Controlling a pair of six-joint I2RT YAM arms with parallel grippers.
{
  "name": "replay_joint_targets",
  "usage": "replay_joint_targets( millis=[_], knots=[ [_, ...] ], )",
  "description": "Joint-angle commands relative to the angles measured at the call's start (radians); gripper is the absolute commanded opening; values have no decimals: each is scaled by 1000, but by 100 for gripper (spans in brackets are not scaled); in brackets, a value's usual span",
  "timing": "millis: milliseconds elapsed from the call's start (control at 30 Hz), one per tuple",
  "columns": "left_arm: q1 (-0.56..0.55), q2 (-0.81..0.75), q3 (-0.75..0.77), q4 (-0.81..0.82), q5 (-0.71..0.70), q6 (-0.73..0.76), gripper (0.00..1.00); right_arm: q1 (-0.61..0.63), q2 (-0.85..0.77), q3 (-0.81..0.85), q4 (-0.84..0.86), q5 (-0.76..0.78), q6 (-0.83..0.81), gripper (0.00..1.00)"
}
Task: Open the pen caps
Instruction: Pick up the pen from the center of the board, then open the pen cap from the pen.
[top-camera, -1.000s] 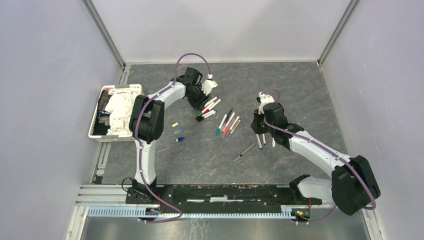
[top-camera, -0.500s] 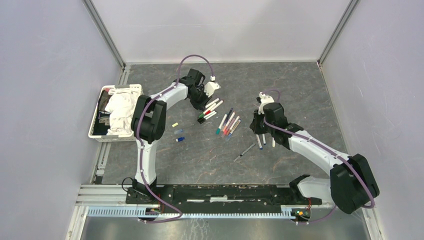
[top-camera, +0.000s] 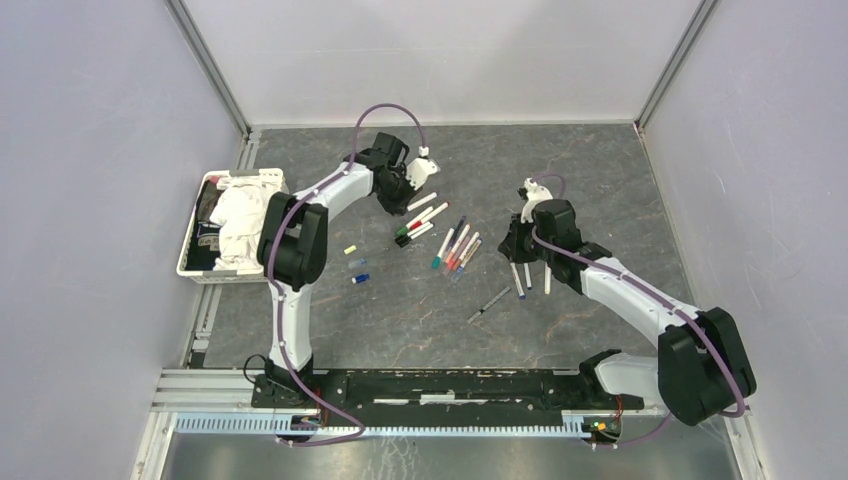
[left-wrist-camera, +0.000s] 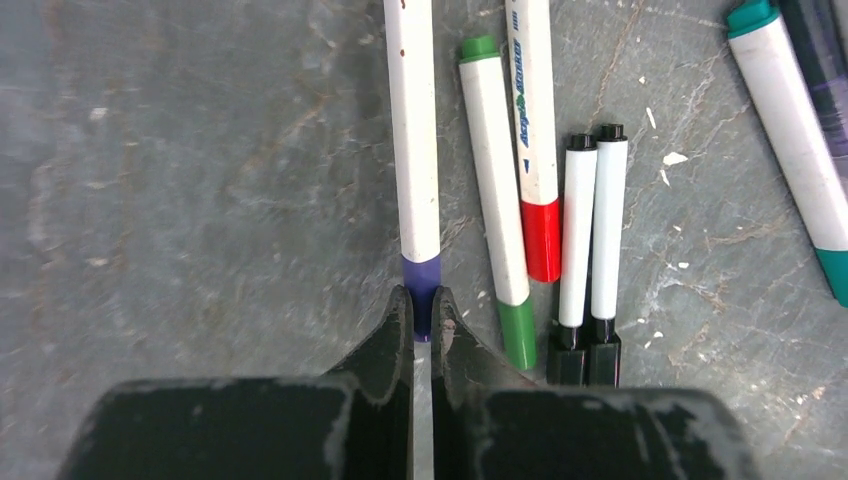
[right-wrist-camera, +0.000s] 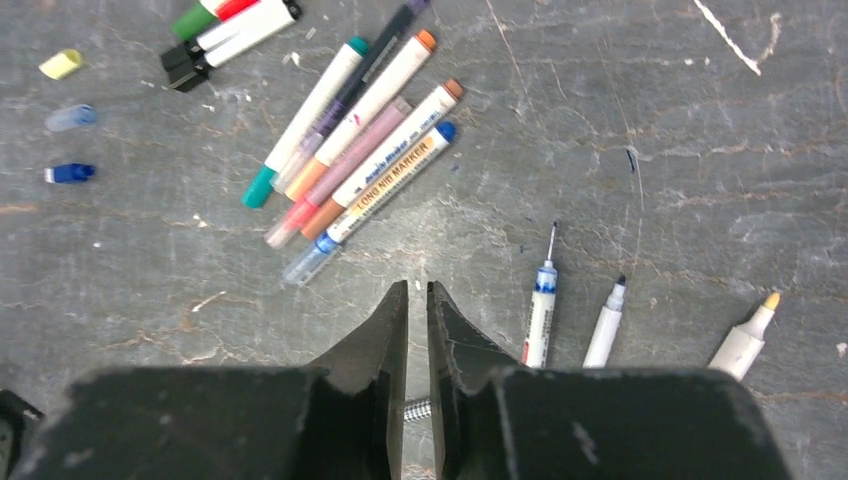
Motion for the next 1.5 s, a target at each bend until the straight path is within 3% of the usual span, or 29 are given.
replay_joint_targets(
  millis=[0,267,333,467,600,800,1033,1167,1467],
  knots=[
    [-5,-135,91,-39,-27,14,2,-29,3,72,47,-106,-18,19],
    [-19,-281,79,-254,82,141,2,-79,38,146,105,-398,-39,45],
    [-27,-341,17,-320,119,213,2,-82,62,179,113,-491,-52,55],
    [-74,-502,-184,-397,151,375,2,-82,95,185,175,-678,-22,63],
    [-136,-648,-325,-437,159,454,2,-50,116,151,236,-818,6,64],
    [-231,-737,-401,-449,167,477,2,44,201,166,194,-859,4,64],
    [-289,-747,-408,-426,143,483,2,110,298,183,232,-908,58,62],
    [-308,-748,-409,-418,126,486,2,154,300,141,374,-942,152,63],
    [-330,-742,-410,-407,111,487,2,229,367,158,386,-928,171,62]
  ],
)
